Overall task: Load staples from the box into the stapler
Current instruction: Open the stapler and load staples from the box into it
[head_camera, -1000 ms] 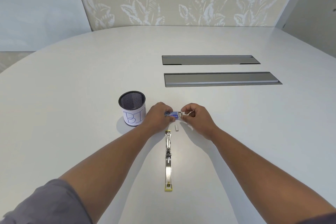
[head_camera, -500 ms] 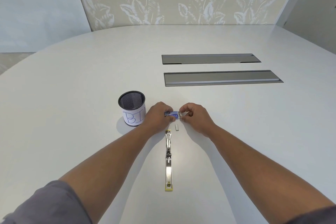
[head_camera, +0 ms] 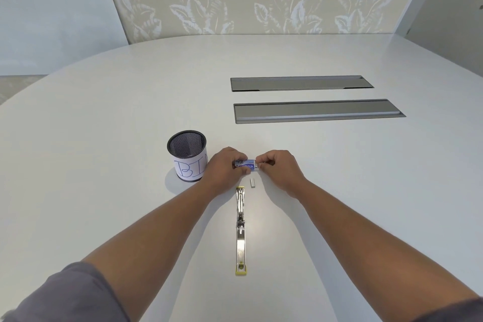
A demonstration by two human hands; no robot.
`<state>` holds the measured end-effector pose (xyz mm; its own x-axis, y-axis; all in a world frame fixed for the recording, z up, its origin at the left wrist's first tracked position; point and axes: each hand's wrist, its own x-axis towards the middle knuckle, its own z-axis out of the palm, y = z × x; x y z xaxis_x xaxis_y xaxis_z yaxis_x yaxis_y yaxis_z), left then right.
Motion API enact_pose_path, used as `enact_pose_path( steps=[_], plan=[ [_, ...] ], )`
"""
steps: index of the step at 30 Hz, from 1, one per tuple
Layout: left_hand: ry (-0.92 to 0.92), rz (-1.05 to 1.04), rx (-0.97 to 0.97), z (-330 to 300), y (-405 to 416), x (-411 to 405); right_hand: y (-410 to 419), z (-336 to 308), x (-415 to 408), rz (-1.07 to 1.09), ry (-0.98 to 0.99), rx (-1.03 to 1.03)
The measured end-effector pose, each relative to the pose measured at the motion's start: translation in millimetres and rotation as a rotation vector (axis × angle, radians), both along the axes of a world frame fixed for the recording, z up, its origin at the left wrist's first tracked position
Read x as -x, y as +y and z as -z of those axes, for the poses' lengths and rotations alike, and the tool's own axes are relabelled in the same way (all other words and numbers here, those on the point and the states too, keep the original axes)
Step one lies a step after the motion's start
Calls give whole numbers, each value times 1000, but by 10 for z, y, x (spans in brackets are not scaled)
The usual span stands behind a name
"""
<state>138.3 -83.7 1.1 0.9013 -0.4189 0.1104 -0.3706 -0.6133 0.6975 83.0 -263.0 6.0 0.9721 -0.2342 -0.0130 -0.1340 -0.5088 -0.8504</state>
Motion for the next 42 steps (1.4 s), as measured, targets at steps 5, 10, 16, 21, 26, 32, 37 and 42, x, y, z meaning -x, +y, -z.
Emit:
enact_pose_path(
  steps=[5, 10, 16, 21, 26, 32, 37, 42],
  plan=[
    [-4, 3, 35, 14, 4, 13, 53, -59, -55, 84, 57, -45],
    [-5, 10, 66, 4, 1, 15, 95, -103, -125, 126, 96, -112],
    [1, 12, 66, 15, -4, 13, 154, -72, -143, 121, 84, -158],
    [2, -23, 81, 66, -16, 32, 102, -14, -72, 102, 37, -185],
    [-3, -44, 125, 98, -3, 73, 58, -8, -20, 80, -6, -208],
    [-84, -73, 147, 144, 36, 111, 52, 3, 9, 60, -7, -220],
    [-82, -60, 143, 140, 44, 93, 72, 9, -5, 72, -11, -185],
    [-5, -74, 184, 161, 46, 56, 143, 21, -30, 119, -39, -169]
  ],
)
